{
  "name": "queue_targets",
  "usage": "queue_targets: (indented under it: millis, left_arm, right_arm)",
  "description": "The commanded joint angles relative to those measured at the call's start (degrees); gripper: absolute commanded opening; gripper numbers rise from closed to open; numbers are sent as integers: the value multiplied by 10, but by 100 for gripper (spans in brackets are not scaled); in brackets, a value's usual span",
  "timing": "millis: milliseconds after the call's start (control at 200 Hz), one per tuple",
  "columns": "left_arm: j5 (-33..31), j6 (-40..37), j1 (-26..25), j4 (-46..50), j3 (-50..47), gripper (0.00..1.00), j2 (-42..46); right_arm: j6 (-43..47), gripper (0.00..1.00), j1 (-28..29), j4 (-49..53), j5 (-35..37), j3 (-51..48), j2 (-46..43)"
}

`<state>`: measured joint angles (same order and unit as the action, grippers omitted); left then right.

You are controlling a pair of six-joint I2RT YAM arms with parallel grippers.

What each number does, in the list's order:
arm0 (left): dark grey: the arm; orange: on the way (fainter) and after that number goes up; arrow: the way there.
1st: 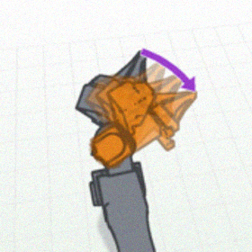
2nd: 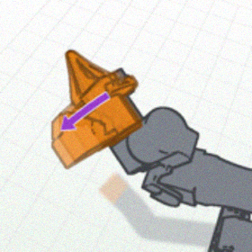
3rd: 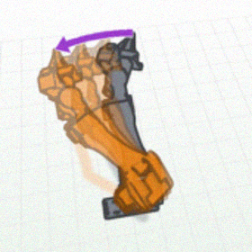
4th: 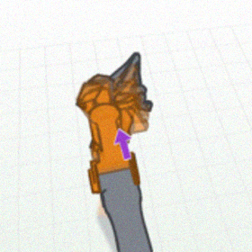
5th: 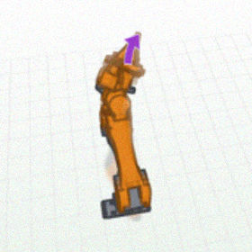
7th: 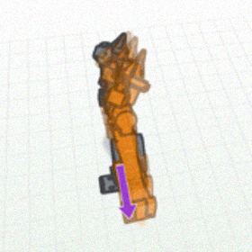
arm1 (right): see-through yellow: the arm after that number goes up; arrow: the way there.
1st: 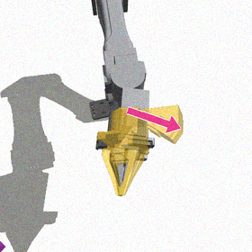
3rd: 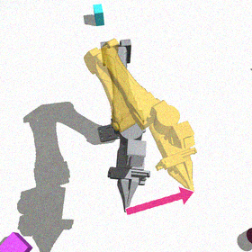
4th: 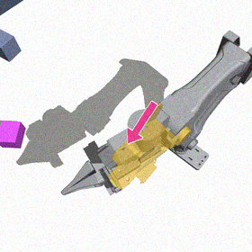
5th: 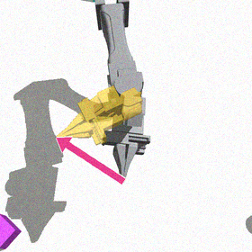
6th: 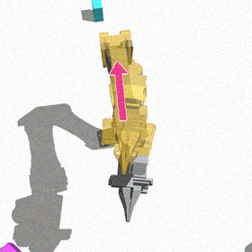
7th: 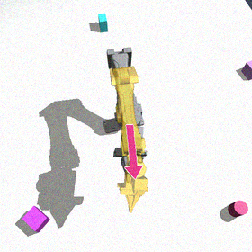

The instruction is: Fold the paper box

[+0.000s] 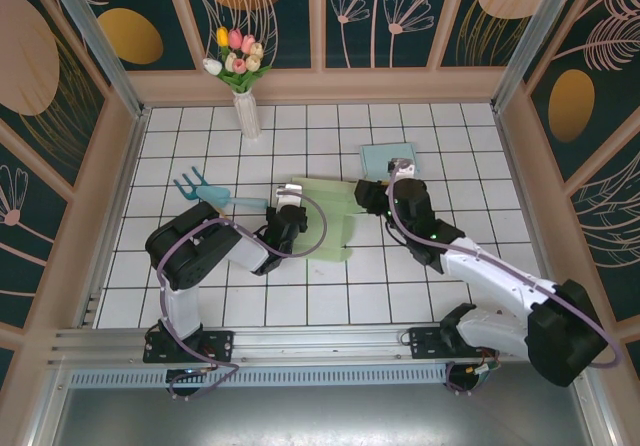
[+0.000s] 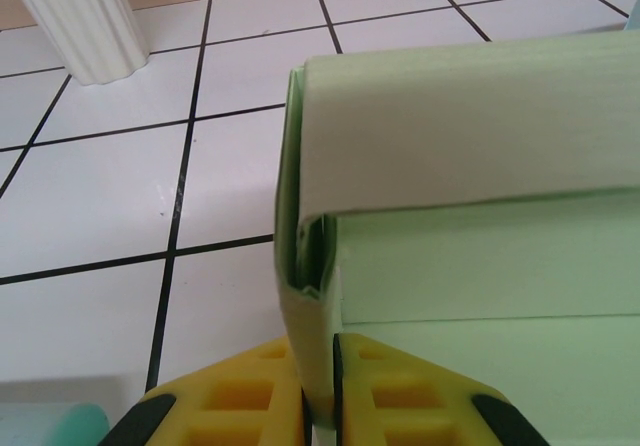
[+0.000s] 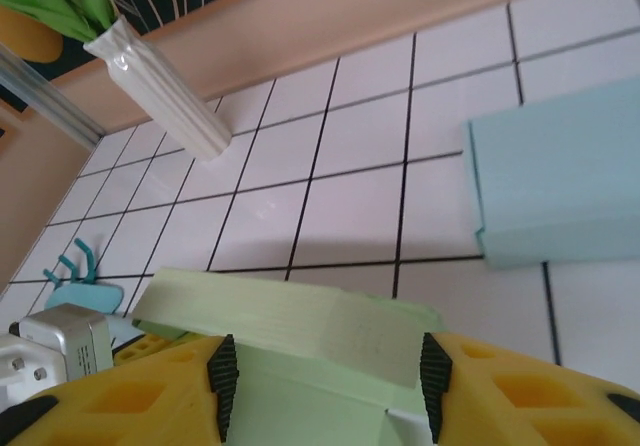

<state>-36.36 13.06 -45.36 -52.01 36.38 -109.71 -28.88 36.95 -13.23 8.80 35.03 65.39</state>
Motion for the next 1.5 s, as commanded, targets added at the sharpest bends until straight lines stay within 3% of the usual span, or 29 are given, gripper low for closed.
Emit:
queue_targets:
  millis: [0, 250, 786, 1096, 1241, 1491]
  left_arm:
    - [-10, -15, 4, 19, 10, 15, -14]
    - [-11, -13, 3, 10, 5, 16, -16]
    - [-11, -15, 3, 2, 0, 16, -16]
    - [-13, -14, 3, 0, 1, 15, -18]
    - [-12, -13, 3, -1, 0, 15, -18]
    - [-13, -14, 3, -2, 0, 15, -19]
  right_arm:
    - [-71, 58, 4, -66, -52, 6, 41]
    - [-31, 58, 23, -54, -48, 60, 140]
    - [-2, 60, 18, -66, -11, 78, 196]
    - [-14, 60, 18, -107, -77, 80, 216]
    - [-36, 59, 18, -159, -140, 68, 223]
    - [-67, 57, 18, -238, -152, 31, 212]
